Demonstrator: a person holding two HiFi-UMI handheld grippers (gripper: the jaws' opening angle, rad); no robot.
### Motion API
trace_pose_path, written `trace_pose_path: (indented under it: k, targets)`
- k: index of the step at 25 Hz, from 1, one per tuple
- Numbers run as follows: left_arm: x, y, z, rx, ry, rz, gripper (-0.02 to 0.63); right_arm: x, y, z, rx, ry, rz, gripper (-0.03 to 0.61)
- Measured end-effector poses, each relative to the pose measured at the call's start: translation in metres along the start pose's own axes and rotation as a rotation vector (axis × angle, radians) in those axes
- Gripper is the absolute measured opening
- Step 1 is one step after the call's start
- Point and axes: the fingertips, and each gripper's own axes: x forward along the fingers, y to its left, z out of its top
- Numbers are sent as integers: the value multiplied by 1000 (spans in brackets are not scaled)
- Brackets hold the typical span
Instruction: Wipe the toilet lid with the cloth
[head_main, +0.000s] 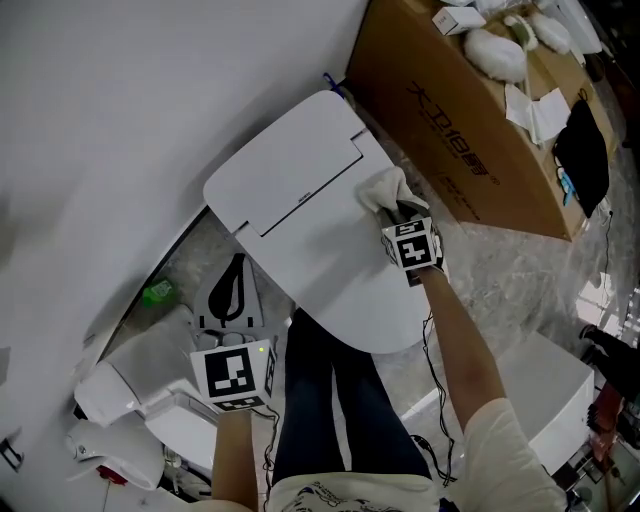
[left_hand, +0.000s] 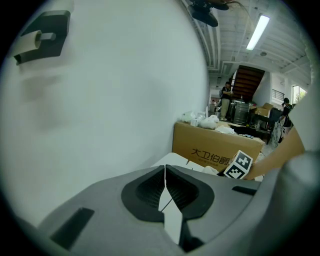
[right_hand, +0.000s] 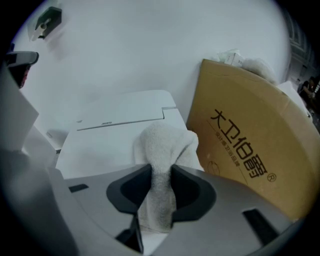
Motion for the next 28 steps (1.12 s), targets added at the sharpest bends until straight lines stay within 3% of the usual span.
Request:
trace_pose_path:
  k: [17,28]
  targets:
    - [-20,-37,-1,35,-13,-48,11,-66,-10,-134,130,50,-63,114]
    - [-25,-52,-5,56,-13,-75,11,-95,-13,-195,238,85,-108,115]
